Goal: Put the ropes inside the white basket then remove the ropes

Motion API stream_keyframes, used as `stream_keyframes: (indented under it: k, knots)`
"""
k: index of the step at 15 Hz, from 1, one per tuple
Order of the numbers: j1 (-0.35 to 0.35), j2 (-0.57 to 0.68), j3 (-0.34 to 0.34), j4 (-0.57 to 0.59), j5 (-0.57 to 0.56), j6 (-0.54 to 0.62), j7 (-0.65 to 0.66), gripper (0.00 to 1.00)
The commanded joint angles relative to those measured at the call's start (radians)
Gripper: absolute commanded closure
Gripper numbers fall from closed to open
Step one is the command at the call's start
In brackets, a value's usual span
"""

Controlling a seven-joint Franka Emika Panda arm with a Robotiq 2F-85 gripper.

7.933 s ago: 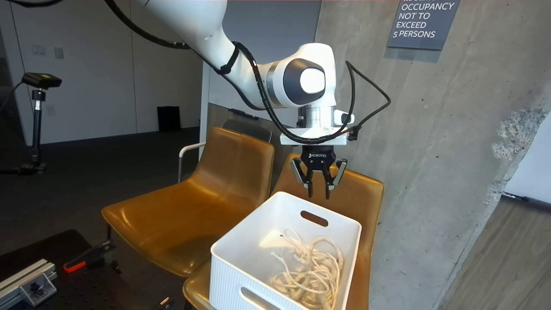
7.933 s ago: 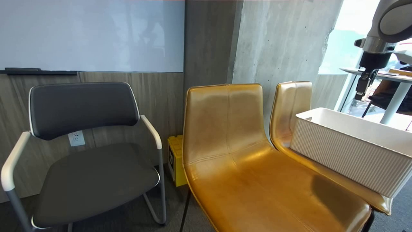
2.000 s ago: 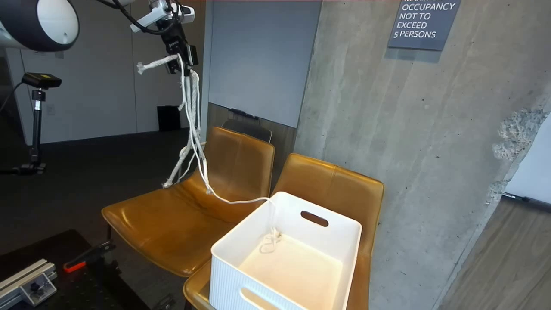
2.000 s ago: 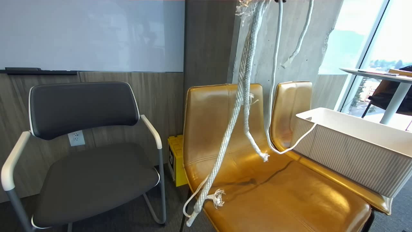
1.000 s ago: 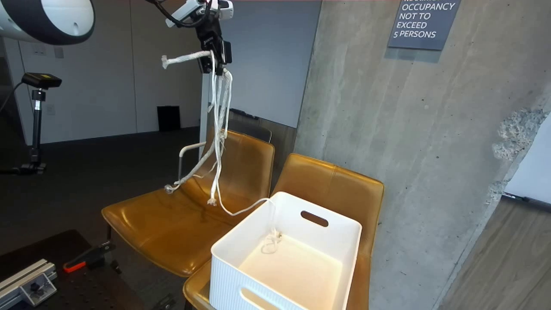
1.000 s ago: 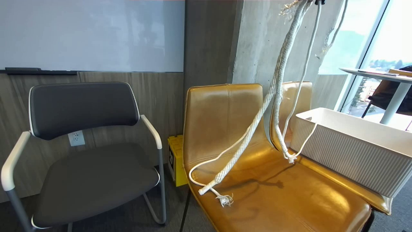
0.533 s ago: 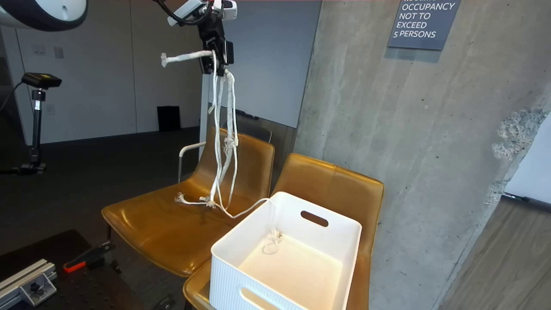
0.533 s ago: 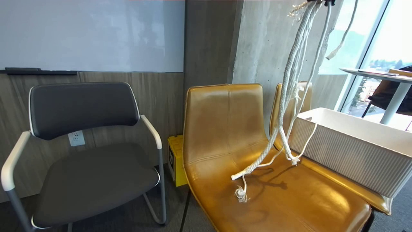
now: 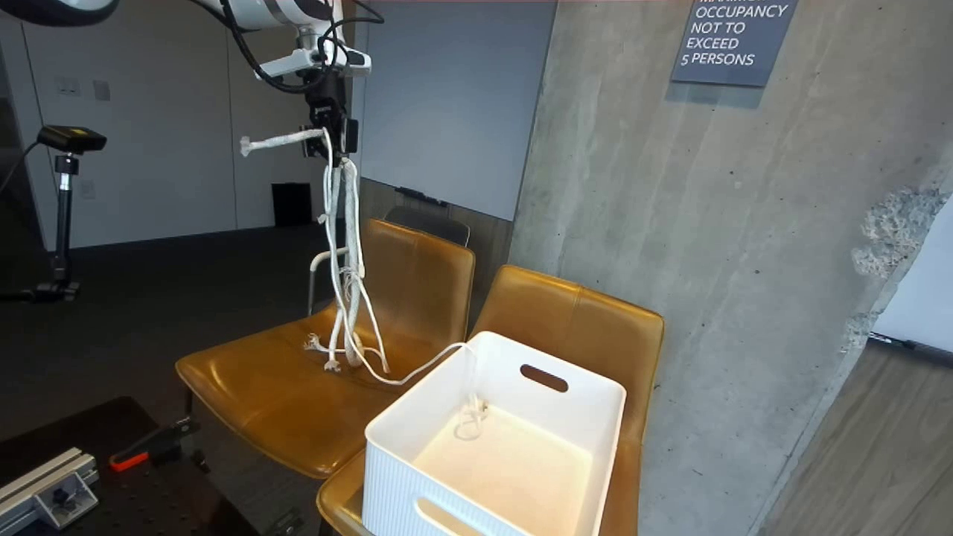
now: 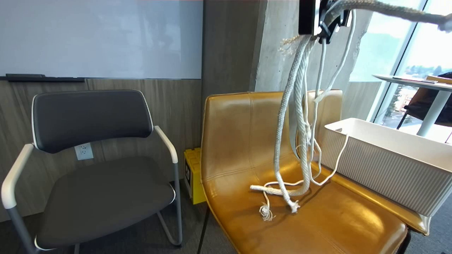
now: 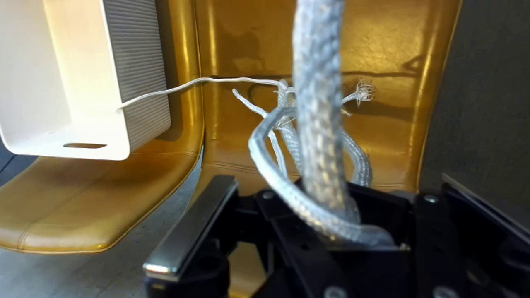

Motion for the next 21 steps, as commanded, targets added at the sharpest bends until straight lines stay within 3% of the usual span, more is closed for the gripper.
stream_keyframes:
  k: [1, 7, 12, 13, 15, 21]
  knots:
    - [-0.009, -0.128, 0.02, -0.248, 0.031, 0.126, 0.048, 1.0]
    - [-0.001, -0.225, 0.012, -0.462, -0.009, 0.287, 0.052, 1.0]
    - [-0.021, -0.232, 0.007, -0.479, -0.051, 0.326, 0.057, 0.99]
    - [-0.026, -0.225, 0.003, -0.471, -0.06, 0.325, 0.053, 0.74]
    - [-0.033, -0.209, -0.004, -0.446, -0.078, 0.314, 0.048, 0.72]
    - [-0.052, -0.153, -0.009, -0.371, -0.096, 0.291, 0.021, 0.29]
